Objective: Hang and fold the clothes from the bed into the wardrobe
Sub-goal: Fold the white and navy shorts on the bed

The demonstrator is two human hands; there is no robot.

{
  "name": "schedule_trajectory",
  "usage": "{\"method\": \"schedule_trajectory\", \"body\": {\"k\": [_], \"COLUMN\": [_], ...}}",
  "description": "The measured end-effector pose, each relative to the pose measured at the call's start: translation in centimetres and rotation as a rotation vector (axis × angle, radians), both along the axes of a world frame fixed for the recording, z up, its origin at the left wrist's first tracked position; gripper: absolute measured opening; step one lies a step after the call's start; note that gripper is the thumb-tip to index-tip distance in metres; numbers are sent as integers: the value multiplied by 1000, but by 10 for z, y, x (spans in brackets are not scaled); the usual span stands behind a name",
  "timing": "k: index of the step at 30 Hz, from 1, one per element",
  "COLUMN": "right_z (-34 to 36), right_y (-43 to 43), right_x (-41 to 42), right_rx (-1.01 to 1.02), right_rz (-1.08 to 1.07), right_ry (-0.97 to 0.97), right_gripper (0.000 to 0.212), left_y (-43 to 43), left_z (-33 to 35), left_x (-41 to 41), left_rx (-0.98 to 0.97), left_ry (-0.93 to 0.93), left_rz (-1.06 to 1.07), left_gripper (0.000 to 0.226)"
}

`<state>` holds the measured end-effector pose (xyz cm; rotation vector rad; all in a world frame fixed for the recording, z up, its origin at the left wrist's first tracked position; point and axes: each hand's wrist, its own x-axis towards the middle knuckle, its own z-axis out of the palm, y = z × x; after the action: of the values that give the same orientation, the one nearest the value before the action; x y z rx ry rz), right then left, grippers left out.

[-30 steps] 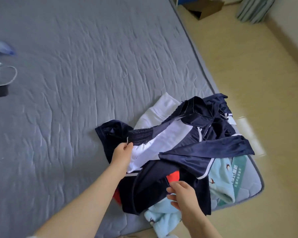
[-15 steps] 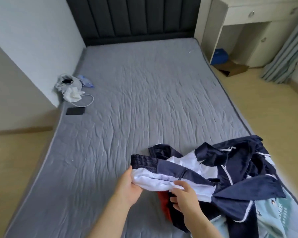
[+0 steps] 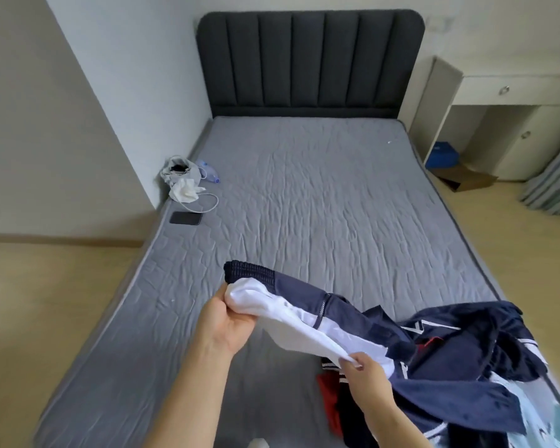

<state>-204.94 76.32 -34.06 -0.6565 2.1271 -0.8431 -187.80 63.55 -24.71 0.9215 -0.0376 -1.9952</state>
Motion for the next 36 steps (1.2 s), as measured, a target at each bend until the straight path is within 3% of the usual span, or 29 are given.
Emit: {"method": "schedule_trajectory", "body": {"k": [4, 8, 11, 13, 15, 17, 21, 24, 27, 31, 33, 36], "right_z": [29, 73, 98, 114, 126, 135, 141, 135, 131, 117, 110, 99], "right_y": [-16, -36, -46, -50, -54, -56, -58, -55, -49, -40, -39, -42], "right_x": [-5, -16, -16, -12, -11, -15, -25, -27, -25, -32, -38, -46], "right_rx": [-232, -432, -517, -542, -549, -568, -610, -634, -621, -530, -463, -185], "right_rz": [-86, -106, -11, 53, 81, 100, 115, 119, 234, 336, 366, 585], "right_ry": [-9, -58, -155, -215, -300, -364, -431, -486, -471, -370, -272, -45], "right_gripper": [23, 28, 25, 35, 46, 43, 39, 35, 10, 55, 62, 56], "left_y": [-6, -1, 10, 20, 31, 39, 36, 33, 32, 26, 21, 21], "left_z": [12, 20, 17, 14, 13, 10, 8, 10, 15, 32, 44, 53], "left_x": [6, -10, -29, -43, -58, -68, -81, -81, -78, -78, -77, -77], "left_rx": [-34, -199, -361, -565, -740, -783, -658, -603, -563, -535, -578, -708], "left_ry": [94, -154, -597, -886, -974, -932, -968, -989, -928, -674, -526, -527], "left_rz": [166, 167, -71, -351, -713, -872, -595, -495, -385, -238, -232, -333], "left_gripper": [23, 16, 33, 47, 53, 51, 17, 13, 14, 18, 19, 18]}}
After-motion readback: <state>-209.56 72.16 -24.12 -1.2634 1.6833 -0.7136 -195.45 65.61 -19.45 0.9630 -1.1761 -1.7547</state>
